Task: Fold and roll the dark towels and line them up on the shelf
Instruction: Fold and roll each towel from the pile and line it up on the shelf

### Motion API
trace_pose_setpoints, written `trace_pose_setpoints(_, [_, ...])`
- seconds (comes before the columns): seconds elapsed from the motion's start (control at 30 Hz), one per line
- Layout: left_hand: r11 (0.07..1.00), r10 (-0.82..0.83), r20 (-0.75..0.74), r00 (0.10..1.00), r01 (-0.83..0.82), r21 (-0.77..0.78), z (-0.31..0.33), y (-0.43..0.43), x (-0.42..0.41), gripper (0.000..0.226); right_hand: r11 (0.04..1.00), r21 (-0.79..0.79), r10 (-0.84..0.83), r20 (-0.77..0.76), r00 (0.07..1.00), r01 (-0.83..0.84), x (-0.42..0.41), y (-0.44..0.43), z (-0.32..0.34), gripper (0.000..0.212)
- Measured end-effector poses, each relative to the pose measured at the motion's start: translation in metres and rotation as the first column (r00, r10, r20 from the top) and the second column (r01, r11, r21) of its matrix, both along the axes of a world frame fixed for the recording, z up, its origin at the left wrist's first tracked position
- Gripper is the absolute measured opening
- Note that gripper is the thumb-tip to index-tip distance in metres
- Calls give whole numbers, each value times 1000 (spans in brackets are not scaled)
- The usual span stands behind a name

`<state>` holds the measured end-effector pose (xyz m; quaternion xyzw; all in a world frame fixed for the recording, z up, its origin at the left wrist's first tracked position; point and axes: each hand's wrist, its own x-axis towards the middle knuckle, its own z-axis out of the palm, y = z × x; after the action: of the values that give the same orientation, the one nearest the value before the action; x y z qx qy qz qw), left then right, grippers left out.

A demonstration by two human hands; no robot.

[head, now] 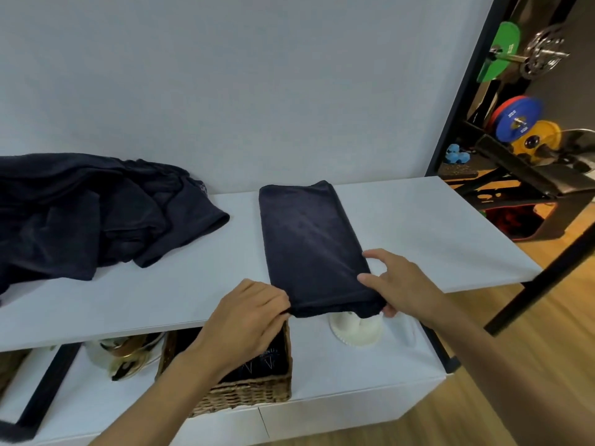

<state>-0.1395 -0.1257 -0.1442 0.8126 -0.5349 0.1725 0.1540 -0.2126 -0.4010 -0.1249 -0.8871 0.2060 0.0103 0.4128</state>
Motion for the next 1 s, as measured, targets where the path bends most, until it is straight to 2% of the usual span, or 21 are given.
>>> trace_pose_setpoints(0.07, [998,1,49,999,-4,64,-5,-2,-8,14,1000,1,-6,-14,1000,6,-5,7,-4,43])
trace_pose_setpoints(0.1, [996,7,68,998,-13,86,-6,-8,-12,26,1000,-25,-14,-11,1000,14,-6,8,-5,42])
trace_pose_setpoints(0.13, [994,15,74,997,-23,111,-7,-13,-14,38,996,-89,-13,-8,1000,12,-8,9,-4,39])
trace_pose_setpoints(0.2, [996,29,83,996,-36,83,-4,-21,-15,41,947,-322,20,20,1000,-12,-12,5,-5,34])
trace_pose_setpoints(0.27, [999,39,-22,999,-39,1,0,-22,-13,31,892,-452,94,184,978,-1,-20,5,-3,30])
trace_pose_setpoints(0.33, [995,67,-204,977,-80,-59,6,-21,-10,19,881,-460,288,331,898,-113,-31,10,2,38])
trace_pose_setpoints(0.37, [991,84,-283,956,-110,-78,9,-20,-9,15,829,-516,407,291,866,-216,-36,17,2,53])
trace_pose_setpoints(0.43, [984,101,-406,908,-152,-95,16,-21,-5,7,597,-739,557,101,824,-313,-38,31,-10,79])
trace_pose_setpoints(0.47, [980,102,-468,878,-169,-102,20,-21,-3,3,501,-817,569,62,820,-287,-37,36,-17,81])
trace_pose_setpoints(0.5, [977,102,-529,842,-186,-107,22,-21,-1,1,466,-852,561,74,825,-240,-34,38,-20,74])
trace_pose_setpoints(0.53, [972,109,-585,804,-208,-105,24,-19,2,4,489,-851,556,135,820,-191,-29,36,-20,63])
trace_pose_setpoints(0.6, [962,121,-681,722,-253,-98,27,-16,8,7,642,-747,541,282,792,-172,-21,29,-15,41])
trace_pose_setpoints(0.67, [949,104,-754,649,-291,-121,29,-15,13,9,829,-503,458,359,813,-245,-16,19,-7,27])
trace_pose_setpoints(0.73, [931,80,-802,591,-332,-152,32,-16,18,11,939,-189,337,339,878,-287,-10,12,0,19])
trace_pose_setpoints(0.83, [898,70,-860,506,-408,-167,35,-23,23,8,960,25,261,279,924,-278,7,1,10,13])
trace_pose_setpoints(0.93, [836,98,-903,419,-527,-154,35,-31,28,11,963,159,177,243,954,-219,21,-5,11,20])
trace_pose_setpoints(0.97, [814,125,-906,404,-563,-139,34,-33,30,12,974,136,146,226,963,-180,24,-5,10,24])
trace_pose_setpoints(1.0, [800,151,-906,396,-588,-124,34,-35,32,14,990,32,124,245,962,-136,24,-5,8,26])
